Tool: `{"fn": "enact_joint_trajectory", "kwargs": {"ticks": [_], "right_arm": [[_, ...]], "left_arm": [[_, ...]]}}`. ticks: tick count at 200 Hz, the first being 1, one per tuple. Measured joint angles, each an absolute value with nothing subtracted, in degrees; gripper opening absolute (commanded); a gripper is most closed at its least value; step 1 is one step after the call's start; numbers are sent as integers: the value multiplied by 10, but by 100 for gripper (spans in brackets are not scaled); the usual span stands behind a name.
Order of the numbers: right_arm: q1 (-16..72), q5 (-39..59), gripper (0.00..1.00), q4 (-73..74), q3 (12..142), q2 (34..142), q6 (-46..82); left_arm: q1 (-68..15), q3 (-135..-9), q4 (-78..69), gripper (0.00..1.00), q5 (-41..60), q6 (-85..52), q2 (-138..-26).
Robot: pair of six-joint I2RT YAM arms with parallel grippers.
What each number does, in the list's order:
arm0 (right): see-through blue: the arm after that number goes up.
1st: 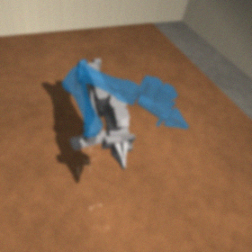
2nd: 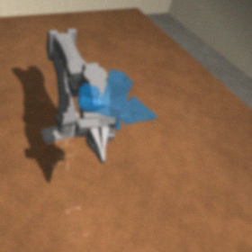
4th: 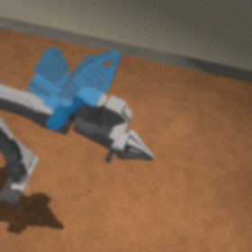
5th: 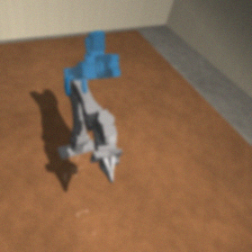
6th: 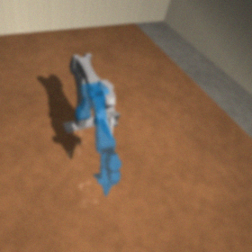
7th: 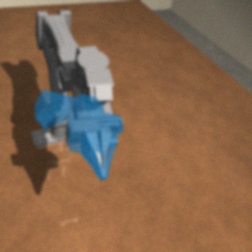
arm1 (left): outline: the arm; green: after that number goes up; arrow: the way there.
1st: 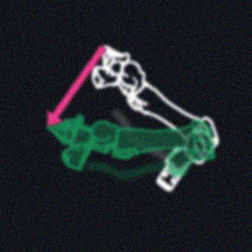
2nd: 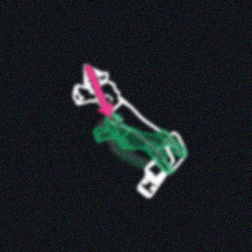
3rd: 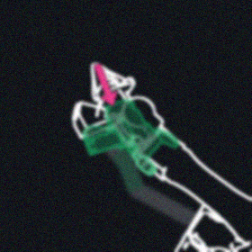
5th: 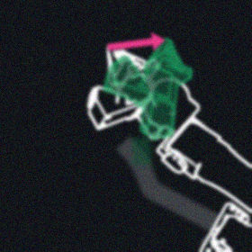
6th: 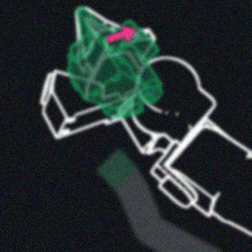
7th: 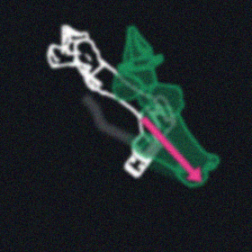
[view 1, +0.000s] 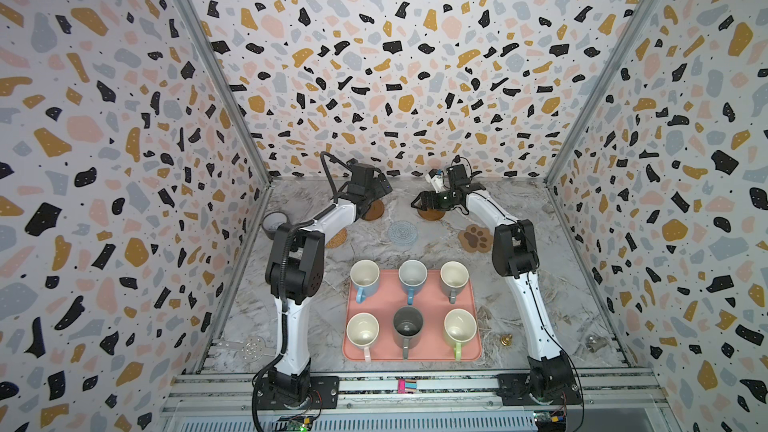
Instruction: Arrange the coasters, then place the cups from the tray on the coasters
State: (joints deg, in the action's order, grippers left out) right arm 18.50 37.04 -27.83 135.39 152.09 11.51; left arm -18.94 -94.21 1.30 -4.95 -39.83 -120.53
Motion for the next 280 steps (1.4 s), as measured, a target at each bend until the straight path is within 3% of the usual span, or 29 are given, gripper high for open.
{"fn": "enact_joint_trajectory", "kwargs": {"ticks": [159,280], "right_arm": [[241,448,99,-278,1390,1552,70],[247,434,99,-216,1390,1562,156]], "left_arm": [[-192,-896,30,99,-56,-391,-1154],[-192,-896,60,100,-50,-361,-1154]]}}
